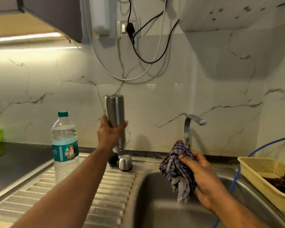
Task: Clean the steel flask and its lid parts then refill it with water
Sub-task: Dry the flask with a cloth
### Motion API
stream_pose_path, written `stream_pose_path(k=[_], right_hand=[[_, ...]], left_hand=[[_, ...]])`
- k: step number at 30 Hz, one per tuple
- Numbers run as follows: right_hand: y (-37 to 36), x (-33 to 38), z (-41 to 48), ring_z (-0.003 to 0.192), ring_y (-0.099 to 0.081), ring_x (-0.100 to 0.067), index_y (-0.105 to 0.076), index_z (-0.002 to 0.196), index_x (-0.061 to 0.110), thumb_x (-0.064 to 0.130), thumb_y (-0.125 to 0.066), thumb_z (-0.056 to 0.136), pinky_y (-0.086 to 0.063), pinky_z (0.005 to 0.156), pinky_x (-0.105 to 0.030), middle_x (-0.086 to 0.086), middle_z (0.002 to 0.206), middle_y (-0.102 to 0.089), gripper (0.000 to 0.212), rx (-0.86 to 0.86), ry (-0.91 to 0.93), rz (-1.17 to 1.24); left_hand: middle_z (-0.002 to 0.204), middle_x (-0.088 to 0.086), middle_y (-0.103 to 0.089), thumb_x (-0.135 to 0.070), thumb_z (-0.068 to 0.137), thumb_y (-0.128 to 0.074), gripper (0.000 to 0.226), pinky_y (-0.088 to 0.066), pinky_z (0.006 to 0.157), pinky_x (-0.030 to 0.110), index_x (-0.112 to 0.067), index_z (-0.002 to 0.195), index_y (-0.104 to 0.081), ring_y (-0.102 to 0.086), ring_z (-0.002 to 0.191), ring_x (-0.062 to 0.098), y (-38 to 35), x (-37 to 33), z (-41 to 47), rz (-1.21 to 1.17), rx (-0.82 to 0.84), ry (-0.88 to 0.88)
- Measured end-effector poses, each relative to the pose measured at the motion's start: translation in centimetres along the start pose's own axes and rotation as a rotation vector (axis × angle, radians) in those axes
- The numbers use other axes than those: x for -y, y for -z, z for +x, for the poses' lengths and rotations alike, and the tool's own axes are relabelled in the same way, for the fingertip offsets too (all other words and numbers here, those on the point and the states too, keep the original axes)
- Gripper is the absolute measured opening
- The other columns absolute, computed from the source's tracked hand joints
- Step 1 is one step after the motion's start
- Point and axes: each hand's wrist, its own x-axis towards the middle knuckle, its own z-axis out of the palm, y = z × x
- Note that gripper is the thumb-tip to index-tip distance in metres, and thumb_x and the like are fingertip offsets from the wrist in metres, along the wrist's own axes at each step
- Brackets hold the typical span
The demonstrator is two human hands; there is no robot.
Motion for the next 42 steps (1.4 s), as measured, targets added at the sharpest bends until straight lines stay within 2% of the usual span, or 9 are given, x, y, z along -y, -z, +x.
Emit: stream_pose_path(k=[4,9,13,20,23,28,34,39,42], right_hand=[[0.9,1.5,0.4,0.098,-0.074,-0.036,-0.061,0.118,0.019,0.018,-0.066,0.096,-0.058,0.090,-0.057,-0.017,0.109,-0.074,0.023,-0.081,0.023,0.072],[2.3,3.9,0.6,0.100,-0.072,-0.036,-0.057,0.127,0.020,0.023,-0.066,0.097,-0.059,0.083,-0.052,-0.018,0.114,-0.072,0.031,-0.149,0.116,0.108],[2.6,4.9,-0.2,0.091,-0.076,-0.023,-0.057,0.122,0.033,0.027,-0.072,0.093,-0.062,0.073,-0.039,-0.011,0.110,-0.073,0.034,-0.111,0.224,-0.186],[5.4,3.2,-1.7,0.108,-0.067,0.001,-0.059,0.127,0.047,0.023,-0.075,0.090,-0.059,0.090,-0.026,0.017,0.123,-0.069,0.047,0.051,0.492,-0.645],[4.8,2.3,-2.3,0.122,-0.056,0.003,-0.058,0.133,0.048,0.018,-0.075,0.090,-0.050,0.099,-0.016,0.021,0.135,-0.056,0.055,0.219,0.636,-0.839],[3.4,1.6,-4.1,0.126,-0.039,0.005,-0.048,0.139,0.056,0.044,-0.066,0.089,-0.049,0.096,-0.020,0.025,0.148,-0.027,0.055,0.592,0.870,-1.382],[4.4,0.7,-2.3,0.122,-0.045,0.004,-0.063,0.126,0.050,0.034,-0.074,0.089,-0.050,0.104,-0.033,0.026,0.128,-0.039,0.043,0.296,0.764,-1.137],[3.3,0.5,-3.8,0.117,-0.044,0.004,-0.058,0.132,0.051,0.047,-0.065,0.090,-0.049,0.092,-0.019,0.021,0.140,-0.035,0.043,0.578,0.921,-1.341],[3.8,0.3,-2.7,0.117,-0.046,0.006,-0.063,0.125,0.051,0.042,-0.068,0.089,-0.049,0.100,-0.025,0.026,0.132,-0.038,0.037,0.409,0.793,-1.198]], left_hand=[[0.115,0.009,-0.067,-0.060,0.071,-0.082,0.075,-0.059,0.083,0.043,-0.021,0.126,-0.050,-0.070,0.099,0.027,-1.5,-2.5,-8.4,-0.353,0.285,0.210],[0.116,0.026,-0.070,-0.060,0.076,-0.079,0.075,-0.058,0.090,0.057,-0.013,0.128,-0.053,-0.072,0.099,0.044,-3.1,-1.6,-15.6,-0.711,0.518,0.795],[0.111,0.031,-0.067,-0.055,0.090,-0.055,0.074,-0.059,0.084,0.054,0.002,0.138,-0.051,-0.070,0.089,0.043,-3.6,-1.6,-17.3,-0.995,0.669,0.997],[0.115,0.030,-0.068,-0.059,0.075,-0.081,0.088,-0.058,0.079,0.049,-0.003,0.137,-0.053,-0.071,0.088,0.040,-4.8,-0.4,-17.3,-0.809,0.736,0.882],[0.115,0.028,-0.070,-0.059,0.091,-0.063,0.071,-0.058,0.082,0.059,-0.005,0.137,-0.056,-0.073,0.085,0.041,-5.2,-0.8,-17.7,-0.825,0.739,0.863],[0.103,0.026,-0.074,-0.061,0.093,-0.054,0.068,-0.060,0.070,0.044,-0.001,0.123,-0.066,-0.076,0.083,0.038,-4.8,-1.0,-18.1,-0.752,0.752,0.893],[0.094,0.021,-0.075,-0.053,0.098,-0.047,0.058,-0.059,0.066,0.040,-0.005,0.124,-0.066,-0.073,0.073,0.033,-5.4,-1.5,-18.4,-0.646,0.752,0.801],[0.097,0.024,-0.073,-0.056,0.094,-0.055,0.067,-0.059,0.074,0.042,0.002,0.127,-0.062,-0.074,0.082,0.035,-4.6,-0.9,-18.0,-0.714,0.779,0.815],[0.097,0.022,-0.074,-0.056,0.093,-0.059,0.063,-0.059,0.073,0.042,0.000,0.121,-0.066,-0.073,0.077,0.035,-4.5,-1.6,-18.2,-0.720,0.790,0.835]])
